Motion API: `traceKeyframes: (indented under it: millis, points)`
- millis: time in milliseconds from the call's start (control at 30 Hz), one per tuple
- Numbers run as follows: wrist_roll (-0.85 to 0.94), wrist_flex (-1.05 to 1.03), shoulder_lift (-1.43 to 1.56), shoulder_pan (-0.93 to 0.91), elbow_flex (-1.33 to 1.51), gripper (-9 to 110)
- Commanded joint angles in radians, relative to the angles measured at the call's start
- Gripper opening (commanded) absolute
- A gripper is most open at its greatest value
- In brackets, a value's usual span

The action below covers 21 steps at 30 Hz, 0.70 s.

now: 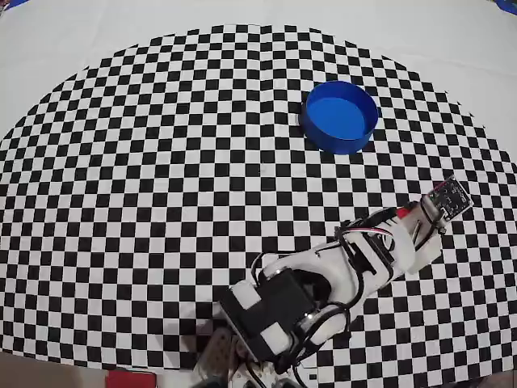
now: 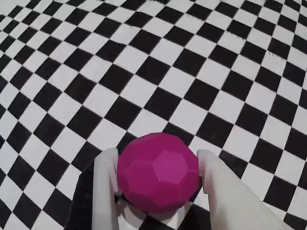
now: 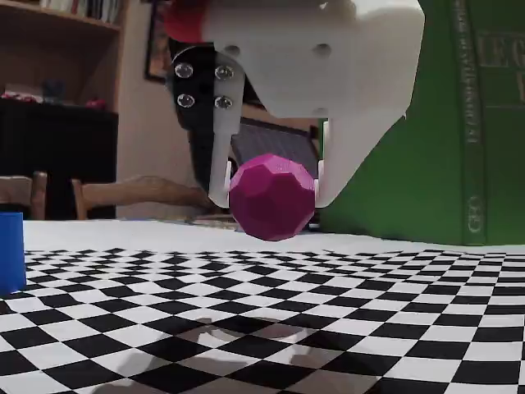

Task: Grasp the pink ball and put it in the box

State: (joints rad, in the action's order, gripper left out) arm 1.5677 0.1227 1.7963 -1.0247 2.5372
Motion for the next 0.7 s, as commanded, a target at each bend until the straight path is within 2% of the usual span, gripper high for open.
traceKeyframes:
  millis: [0,667]
  points:
    - [0.008,0.012,0.063,-0.014,0.003,0]
    - [0.009,0.006,0.172,-0.031,0.064,0]
